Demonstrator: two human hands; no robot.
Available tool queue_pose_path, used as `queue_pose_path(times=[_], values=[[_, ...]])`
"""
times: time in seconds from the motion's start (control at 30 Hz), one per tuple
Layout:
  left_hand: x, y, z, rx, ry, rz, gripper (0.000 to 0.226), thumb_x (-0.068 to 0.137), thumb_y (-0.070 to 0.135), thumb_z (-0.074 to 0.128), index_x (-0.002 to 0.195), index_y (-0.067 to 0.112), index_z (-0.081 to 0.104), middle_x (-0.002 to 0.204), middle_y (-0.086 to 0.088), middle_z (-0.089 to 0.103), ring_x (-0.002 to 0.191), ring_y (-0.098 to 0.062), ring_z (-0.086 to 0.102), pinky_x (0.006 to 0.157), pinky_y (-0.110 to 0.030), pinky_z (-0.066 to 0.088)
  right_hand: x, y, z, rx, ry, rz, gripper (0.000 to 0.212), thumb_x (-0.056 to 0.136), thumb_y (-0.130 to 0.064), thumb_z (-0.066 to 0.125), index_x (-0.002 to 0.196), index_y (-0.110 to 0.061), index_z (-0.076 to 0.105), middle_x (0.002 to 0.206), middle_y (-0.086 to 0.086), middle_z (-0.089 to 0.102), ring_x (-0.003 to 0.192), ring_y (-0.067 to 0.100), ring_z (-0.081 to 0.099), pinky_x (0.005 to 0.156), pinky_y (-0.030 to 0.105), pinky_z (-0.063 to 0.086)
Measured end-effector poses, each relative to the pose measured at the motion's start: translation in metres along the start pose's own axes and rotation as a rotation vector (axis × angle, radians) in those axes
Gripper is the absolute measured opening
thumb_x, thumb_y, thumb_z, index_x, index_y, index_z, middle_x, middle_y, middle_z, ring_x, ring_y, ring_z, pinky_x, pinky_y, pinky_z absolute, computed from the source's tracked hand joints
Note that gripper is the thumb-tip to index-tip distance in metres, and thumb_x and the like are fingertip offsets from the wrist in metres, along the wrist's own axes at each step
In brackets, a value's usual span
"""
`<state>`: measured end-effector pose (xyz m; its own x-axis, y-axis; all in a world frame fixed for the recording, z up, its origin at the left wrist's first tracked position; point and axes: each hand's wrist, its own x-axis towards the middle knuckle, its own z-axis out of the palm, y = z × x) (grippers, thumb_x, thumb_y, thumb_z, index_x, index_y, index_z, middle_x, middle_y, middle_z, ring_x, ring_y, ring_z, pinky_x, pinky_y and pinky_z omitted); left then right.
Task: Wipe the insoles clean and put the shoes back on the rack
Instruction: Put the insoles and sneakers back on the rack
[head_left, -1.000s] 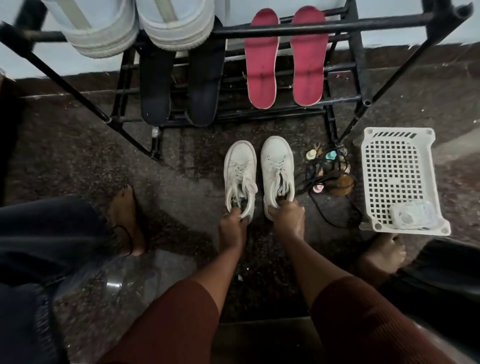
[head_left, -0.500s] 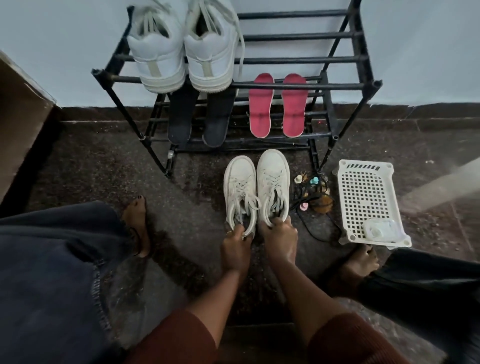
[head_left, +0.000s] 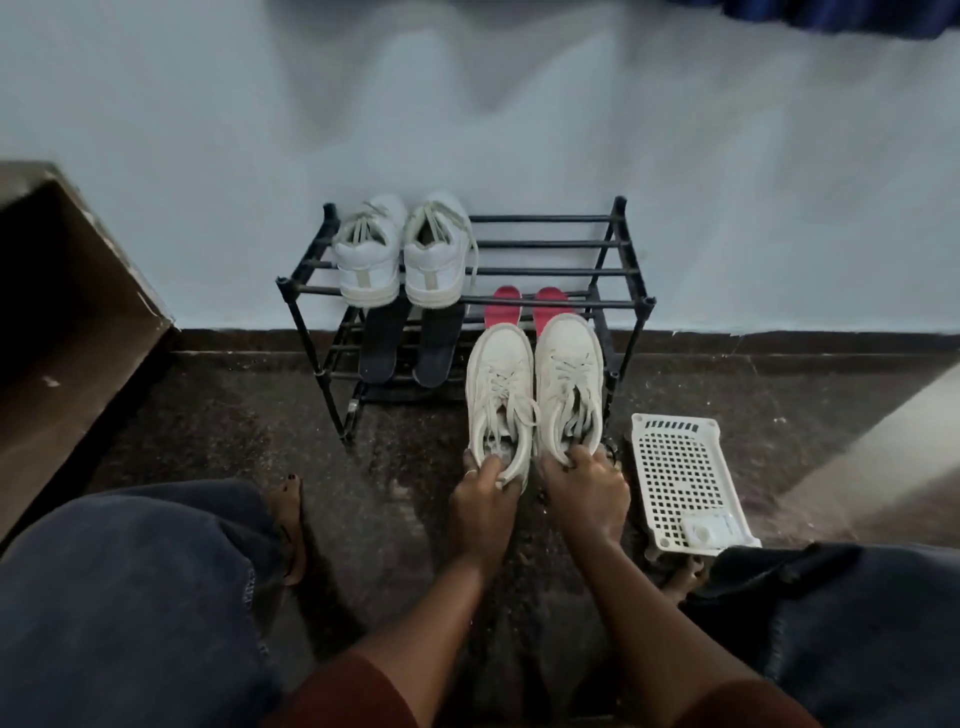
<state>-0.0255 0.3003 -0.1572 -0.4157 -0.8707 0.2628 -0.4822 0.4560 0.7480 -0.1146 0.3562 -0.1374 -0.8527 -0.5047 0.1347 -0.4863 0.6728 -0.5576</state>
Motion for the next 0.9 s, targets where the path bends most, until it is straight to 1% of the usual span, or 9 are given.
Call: queue_pose_path(times=[0.13, 0.23, 0.4, 0.47, 0.6, 0.7, 0.77, 0.83, 0.9], values=[[0.031, 0.031, -0.016, 0.010, 0.056, 0.093, 0.019, 0.069, 0.004, 0.077, 0.087, 0.004, 0.070, 0.079, -0.022, 0.068, 0.062, -0.036, 0.066, 0.055, -0.034, 0.051, 0.030, -0.015, -0.032, 0.051, 0.076, -0.075, 0.035, 0.082, -0.044, 0.058, 0.082, -0.009, 0.065, 0.084, 0.015, 0.062, 0.077, 0.036, 0.061, 0.065, 0.036, 0.043], [0.061, 0.052, -0.027, -0.003, 0.103, 0.107, 0.017, 0.071, 0.008, 0.076, 0.085, 0.004, 0.068, 0.074, -0.018, 0.066, 0.061, -0.031, 0.063, 0.054, -0.025, 0.040, 0.057, -0.031, -0.051, 0.042, 0.150, -0.117, 0.034, 0.080, -0.043, 0.058, 0.082, -0.010, 0.067, 0.082, 0.015, 0.065, 0.074, 0.036, 0.061, 0.062, 0.032, 0.035], [0.114, 0.074, -0.035, -0.034, 0.099, 0.096, 0.016, 0.073, 0.010, 0.074, 0.080, 0.001, 0.063, 0.066, -0.011, 0.059, 0.059, -0.021, 0.052, 0.052, -0.018, 0.025, 0.101, -0.058, -0.069, 0.060, 0.189, -0.149, 0.033, 0.077, -0.042, 0.059, 0.085, -0.012, 0.069, 0.075, 0.015, 0.068, 0.071, 0.034, 0.063, 0.061, 0.031, 0.039], [0.139, 0.079, -0.033, -0.010, 0.044, 0.068, 0.019, 0.075, 0.014, 0.073, 0.084, 0.001, 0.063, 0.070, -0.012, 0.061, 0.064, -0.018, 0.049, 0.053, -0.019, 0.025, 0.122, -0.067, -0.070, 0.080, 0.151, -0.132, 0.028, 0.076, -0.038, 0.061, 0.082, -0.012, 0.069, 0.068, 0.012, 0.065, 0.068, 0.032, 0.061, 0.059, 0.029, 0.038], [0.190, 0.082, -0.018, -0.027, -0.048, 0.029, 0.019, 0.075, 0.014, 0.072, 0.077, 0.006, 0.055, 0.066, -0.007, 0.053, 0.065, -0.020, 0.047, 0.055, -0.023, 0.024, 0.167, -0.078, -0.062, 0.081, 0.089, -0.101, 0.019, 0.073, -0.027, 0.062, 0.071, -0.009, 0.064, 0.052, 0.000, 0.045, 0.057, 0.027, 0.051, 0.054, 0.026, 0.037], [0.225, 0.085, -0.001, -0.009, -0.054, 0.017, 0.020, 0.076, 0.012, 0.072, 0.089, 0.002, 0.061, 0.071, -0.007, 0.055, 0.069, -0.019, 0.050, 0.059, -0.024, 0.031, 0.202, -0.083, -0.048, 0.083, 0.103, -0.122, 0.022, 0.073, -0.024, 0.065, 0.070, -0.002, 0.064, 0.055, 0.006, 0.050, 0.057, 0.029, 0.056, 0.049, 0.027, 0.041], [0.247, 0.086, 0.010, -0.017, -0.055, 0.010, 0.021, 0.076, 0.012, 0.072, 0.092, 0.003, 0.063, 0.075, -0.009, 0.059, 0.070, -0.020, 0.052, 0.060, -0.024, 0.033, 0.225, -0.087, -0.039, 0.073, 0.115, -0.136, 0.022, 0.073, -0.021, 0.065, 0.071, 0.001, 0.063, 0.061, 0.011, 0.055, 0.060, 0.030, 0.058, 0.051, 0.029, 0.044], [0.265, 0.087, 0.021, -0.007, -0.070, 0.001, 0.023, 0.076, 0.014, 0.072, 0.095, 0.003, 0.063, 0.080, -0.011, 0.061, 0.073, -0.021, 0.054, 0.060, -0.024, 0.033, 0.248, -0.090, -0.032, 0.062, 0.122, -0.138, 0.020, 0.073, -0.019, 0.064, 0.071, 0.000, 0.061, 0.062, 0.009, 0.051, 0.062, 0.030, 0.058, 0.052, 0.026, 0.040], [0.279, 0.088, 0.032, 0.009, -0.078, -0.006, 0.024, 0.077, 0.015, 0.071, 0.097, 0.005, 0.062, 0.084, -0.011, 0.062, 0.076, -0.022, 0.055, 0.060, -0.024, 0.031, 0.265, -0.091, -0.026, 0.025, 0.115, -0.150, 0.018, 0.074, -0.018, 0.062, 0.073, -0.001, 0.061, 0.066, 0.011, 0.054, 0.067, 0.032, 0.059, 0.053, 0.027, 0.036]])
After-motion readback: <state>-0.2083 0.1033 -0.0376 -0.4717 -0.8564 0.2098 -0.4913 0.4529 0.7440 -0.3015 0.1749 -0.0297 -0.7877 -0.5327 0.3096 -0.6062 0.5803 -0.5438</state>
